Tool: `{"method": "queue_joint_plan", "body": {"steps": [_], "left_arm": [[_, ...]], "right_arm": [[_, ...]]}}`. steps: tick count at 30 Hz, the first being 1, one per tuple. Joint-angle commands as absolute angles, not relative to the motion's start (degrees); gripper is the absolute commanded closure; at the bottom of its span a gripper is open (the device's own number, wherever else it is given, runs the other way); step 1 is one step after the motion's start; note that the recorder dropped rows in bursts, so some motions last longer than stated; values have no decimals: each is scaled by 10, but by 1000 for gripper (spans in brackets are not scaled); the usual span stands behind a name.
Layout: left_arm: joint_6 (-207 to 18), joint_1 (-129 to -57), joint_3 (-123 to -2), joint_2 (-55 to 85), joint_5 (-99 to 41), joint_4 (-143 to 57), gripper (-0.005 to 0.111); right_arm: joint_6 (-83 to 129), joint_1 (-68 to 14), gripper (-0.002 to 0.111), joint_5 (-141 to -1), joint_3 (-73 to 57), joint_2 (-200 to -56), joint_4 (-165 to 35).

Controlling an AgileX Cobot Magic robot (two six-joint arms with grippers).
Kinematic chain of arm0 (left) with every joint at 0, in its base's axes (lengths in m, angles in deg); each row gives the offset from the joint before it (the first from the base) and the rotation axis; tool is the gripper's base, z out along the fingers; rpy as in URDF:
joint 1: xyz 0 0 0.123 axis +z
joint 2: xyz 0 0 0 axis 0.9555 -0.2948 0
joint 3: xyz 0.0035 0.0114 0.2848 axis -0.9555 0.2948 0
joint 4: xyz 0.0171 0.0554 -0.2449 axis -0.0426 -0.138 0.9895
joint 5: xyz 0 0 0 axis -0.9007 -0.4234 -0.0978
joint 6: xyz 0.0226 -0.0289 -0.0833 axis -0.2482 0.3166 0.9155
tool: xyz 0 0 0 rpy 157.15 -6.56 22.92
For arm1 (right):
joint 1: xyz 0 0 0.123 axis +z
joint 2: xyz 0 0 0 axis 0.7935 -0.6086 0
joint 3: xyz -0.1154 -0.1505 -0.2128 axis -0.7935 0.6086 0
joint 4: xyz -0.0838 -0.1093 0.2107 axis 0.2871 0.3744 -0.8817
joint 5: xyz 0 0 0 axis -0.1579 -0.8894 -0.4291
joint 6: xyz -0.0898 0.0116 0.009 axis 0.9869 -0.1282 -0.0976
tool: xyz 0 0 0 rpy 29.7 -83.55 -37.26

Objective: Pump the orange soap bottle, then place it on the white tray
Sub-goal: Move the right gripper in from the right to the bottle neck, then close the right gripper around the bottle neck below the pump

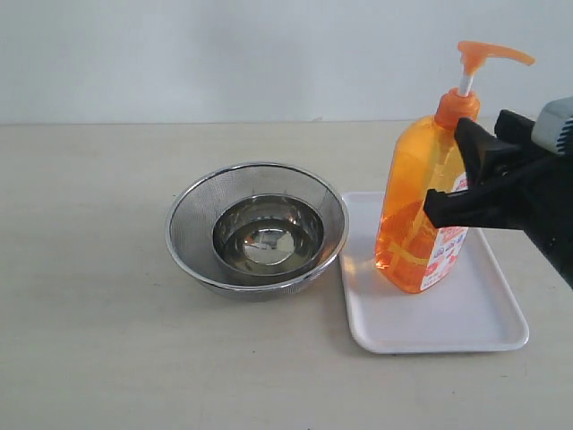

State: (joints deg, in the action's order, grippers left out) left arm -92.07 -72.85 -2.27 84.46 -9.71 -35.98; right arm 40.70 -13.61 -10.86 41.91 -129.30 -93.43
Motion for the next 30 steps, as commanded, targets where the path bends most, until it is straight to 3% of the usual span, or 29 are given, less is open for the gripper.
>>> {"method": "queue_joint_plan", "body": {"steps": [1,25,27,30], "left_arm": [[-919,-728,-21,846,-98,-356,100],[-919,-728,-21,846,-98,-356,100],[-919,-728,-21,846,-98,-356,100],[-919,-728,-21,846,-98,-356,100]], "right_arm": [[404,-135,42,-97,415,-1294,-931],[389,-138,40,-13,357,-1420,-989],[386,-141,44,-13,357,-1420,-992],[379,-141,60,-13,357,-1420,-984]]}}
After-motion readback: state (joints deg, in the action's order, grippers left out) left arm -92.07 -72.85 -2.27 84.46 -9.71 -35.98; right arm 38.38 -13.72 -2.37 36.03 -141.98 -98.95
